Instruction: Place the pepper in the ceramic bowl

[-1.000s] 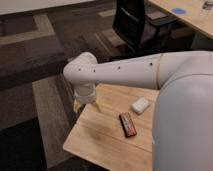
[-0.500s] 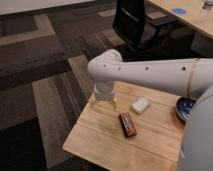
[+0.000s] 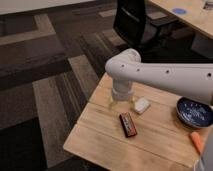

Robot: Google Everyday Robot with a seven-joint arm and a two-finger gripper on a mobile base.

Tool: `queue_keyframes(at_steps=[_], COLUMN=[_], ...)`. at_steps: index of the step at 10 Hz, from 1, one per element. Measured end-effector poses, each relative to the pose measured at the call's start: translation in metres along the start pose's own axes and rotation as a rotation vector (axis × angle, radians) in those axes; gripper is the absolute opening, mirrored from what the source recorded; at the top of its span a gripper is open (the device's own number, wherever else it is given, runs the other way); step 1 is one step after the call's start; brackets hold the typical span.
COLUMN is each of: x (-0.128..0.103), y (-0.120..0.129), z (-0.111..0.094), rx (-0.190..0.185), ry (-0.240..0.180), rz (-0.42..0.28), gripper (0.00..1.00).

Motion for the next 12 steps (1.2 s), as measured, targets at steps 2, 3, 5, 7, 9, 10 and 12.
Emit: queue_keyframes(at_steps=[2,3,5,7,9,10,12], x=[0.0,0.0,-0.001,0.008,0.018,0.025,0.037], y=[0.001,0.001,-0.03,-0.069,-0.1,-0.129,-0.158], z=[0.0,0.0,-0.011,-0.016,-0.012,-0.011,-0.005], rx=[0.0,0.001,0.065,0.079,0.07,0.078,0.096], ry=[-0.001,-0.001,-0.038,-0.052,-0.036,-0.011,0.054], rz=[-0.002,-0.003,0.037,0.076,0.082,0.055,-0.032], gripper=[0.65,0.65,0.65,0.65,0.65,0.65,0.65])
